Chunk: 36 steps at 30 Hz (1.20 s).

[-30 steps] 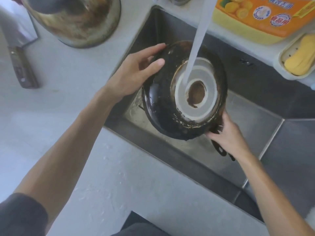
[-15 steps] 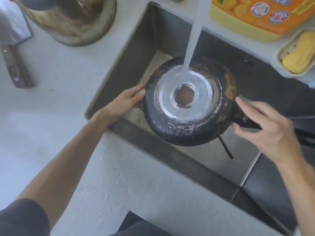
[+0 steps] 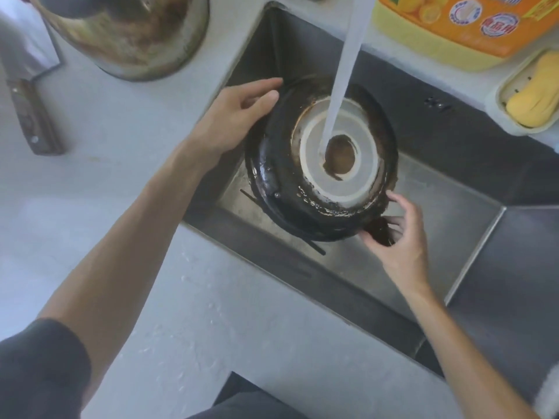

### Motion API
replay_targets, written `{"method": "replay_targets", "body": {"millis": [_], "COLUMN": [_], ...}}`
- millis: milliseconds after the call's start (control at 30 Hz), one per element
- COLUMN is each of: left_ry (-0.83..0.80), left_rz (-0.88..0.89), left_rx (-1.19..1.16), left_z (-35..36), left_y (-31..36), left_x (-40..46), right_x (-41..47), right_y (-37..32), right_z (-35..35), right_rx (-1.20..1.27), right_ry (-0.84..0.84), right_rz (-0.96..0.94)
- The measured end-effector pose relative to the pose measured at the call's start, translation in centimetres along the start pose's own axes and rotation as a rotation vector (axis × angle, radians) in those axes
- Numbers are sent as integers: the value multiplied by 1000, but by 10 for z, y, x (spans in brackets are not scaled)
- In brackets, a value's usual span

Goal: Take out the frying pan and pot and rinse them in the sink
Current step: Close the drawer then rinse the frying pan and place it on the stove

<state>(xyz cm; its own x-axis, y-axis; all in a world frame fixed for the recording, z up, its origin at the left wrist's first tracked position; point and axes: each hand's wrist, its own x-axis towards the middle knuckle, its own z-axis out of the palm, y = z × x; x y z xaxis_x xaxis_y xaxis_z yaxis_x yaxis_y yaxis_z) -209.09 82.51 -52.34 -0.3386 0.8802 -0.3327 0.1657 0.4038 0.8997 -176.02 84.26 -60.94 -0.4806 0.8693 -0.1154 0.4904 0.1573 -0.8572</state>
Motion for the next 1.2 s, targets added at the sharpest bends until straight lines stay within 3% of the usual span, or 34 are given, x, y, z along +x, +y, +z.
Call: {"method": "replay_targets", "body": {"millis": [100,167,300,400,567,633,700,900,1033,1200], "left_ry": [-104,-127,-127,-110,-45,62,148,127,27,-247], "left_rz": [19,-5,-113,-215,-406,-413,-391,-316,-214,-11], "left_rx": [73,36,-115,-153,-96,-93,-119,112,348,406], "left_z": [2,6,16,19,17,14,7,-18,-8,-2], "left_y": [-10,-21,-39,-50,-71,-68,-60,-30,-23,-39], "left_x": [13,16,5,-11,-21,-25,-25,-15,-15,-8], "right_x": [-20,-28,-18,8,63,74,72,27,21,46], "right_y": [-14,-24,-46,-61,-69,-64,-57,-30,-21,-18], "right_z": [5,-1,-34,-64,-93,-90,-78,-42,-43,-70], "right_rx": [-229,-339,-532,-605,-462,-351,-261,75,198,197], "right_ry": [232,297,224,72,-277,-376,-394,-372,-415,-650], "right_rz": [-159,-242,-432,-450,-282,-169,-92,108,210,279]}}
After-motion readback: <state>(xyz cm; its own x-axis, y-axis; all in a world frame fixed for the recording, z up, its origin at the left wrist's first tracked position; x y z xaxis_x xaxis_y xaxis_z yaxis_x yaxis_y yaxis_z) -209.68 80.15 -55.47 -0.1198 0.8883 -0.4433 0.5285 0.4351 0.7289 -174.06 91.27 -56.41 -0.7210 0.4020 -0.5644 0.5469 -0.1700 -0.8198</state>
